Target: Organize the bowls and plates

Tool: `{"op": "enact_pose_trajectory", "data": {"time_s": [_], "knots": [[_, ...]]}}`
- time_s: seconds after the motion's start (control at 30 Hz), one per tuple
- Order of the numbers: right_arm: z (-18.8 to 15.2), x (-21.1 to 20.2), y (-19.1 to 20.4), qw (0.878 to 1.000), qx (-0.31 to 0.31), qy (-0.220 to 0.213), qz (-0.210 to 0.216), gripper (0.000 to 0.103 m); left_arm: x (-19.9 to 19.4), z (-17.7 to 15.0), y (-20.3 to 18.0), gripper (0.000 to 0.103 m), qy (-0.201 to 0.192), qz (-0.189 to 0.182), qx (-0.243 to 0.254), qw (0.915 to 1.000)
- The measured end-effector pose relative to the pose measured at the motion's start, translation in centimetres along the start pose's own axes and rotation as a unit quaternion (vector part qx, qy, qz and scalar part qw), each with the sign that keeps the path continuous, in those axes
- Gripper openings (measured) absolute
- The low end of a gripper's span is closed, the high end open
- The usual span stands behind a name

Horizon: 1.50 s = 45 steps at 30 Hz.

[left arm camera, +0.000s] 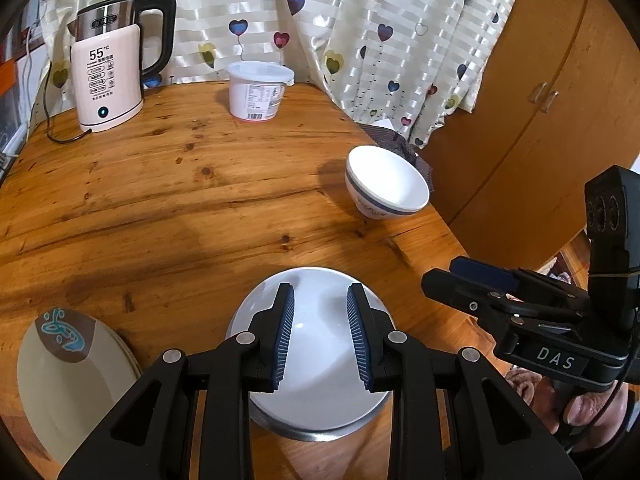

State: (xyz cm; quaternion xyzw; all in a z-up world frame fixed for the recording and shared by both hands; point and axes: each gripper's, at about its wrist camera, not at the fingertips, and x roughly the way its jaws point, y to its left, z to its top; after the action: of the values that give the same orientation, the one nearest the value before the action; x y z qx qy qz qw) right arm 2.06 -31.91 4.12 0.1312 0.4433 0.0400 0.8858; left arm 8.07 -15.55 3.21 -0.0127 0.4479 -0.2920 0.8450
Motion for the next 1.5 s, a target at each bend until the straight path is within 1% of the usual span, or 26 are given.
{"op": "enact_pose_trajectory", "data": {"time_s": [0.23, 0.4, 0.8, 0.97, 1.1, 1.27, 1.43, 1.5], "knots": [[0.3, -0.1, -0.5, 1.000, 0.005, -0.004, -0.004, 0.051, 0.5, 0.8, -0.2, 0.029, 0.005, -0.003, 0.006, 1.0000], [0.6, 0.0, -1.4, 1.000, 0.015, -0.007, -0.007, 0.051, 1.4, 1.8, -0.4, 0.029, 0.016, -0.007, 0.010, 0.9998], [2.3, 0.4, -5.8, 0.998, 0.051, -0.016, -0.034, 0.051, 4.9, 4.8, -2.4, 0.029, 0.059, -0.045, 0.015, 0.9971], [3.0, 0.9, -7.6, 0.997, 0.070, -0.014, -0.038, 0.051, 6.4, 6.1, -2.7, 0.029, 0.077, -0.059, 0.005, 0.9952], [3.6, 1.2, -8.4, 0.996, 0.074, -0.016, -0.040, 0.051, 7.3, 7.2, -2.7, 0.029, 0.085, -0.062, -0.003, 0.9945], [4.6, 1.8, -9.7, 0.995, 0.084, -0.018, -0.040, 0.051, 8.5, 8.7, -2.9, 0.029, 0.085, -0.052, -0.002, 0.9951], [5.4, 2.6, -10.5, 0.995, 0.084, -0.016, -0.044, 0.051, 9.9, 9.9, -3.0, 0.029, 0.092, -0.049, -0.002, 0.9945], [5.7, 3.0, -10.9, 0.995, 0.087, -0.014, -0.040, 0.051, 10.4, 10.3, -2.9, 0.029, 0.093, -0.050, -0.005, 0.9944]]}}
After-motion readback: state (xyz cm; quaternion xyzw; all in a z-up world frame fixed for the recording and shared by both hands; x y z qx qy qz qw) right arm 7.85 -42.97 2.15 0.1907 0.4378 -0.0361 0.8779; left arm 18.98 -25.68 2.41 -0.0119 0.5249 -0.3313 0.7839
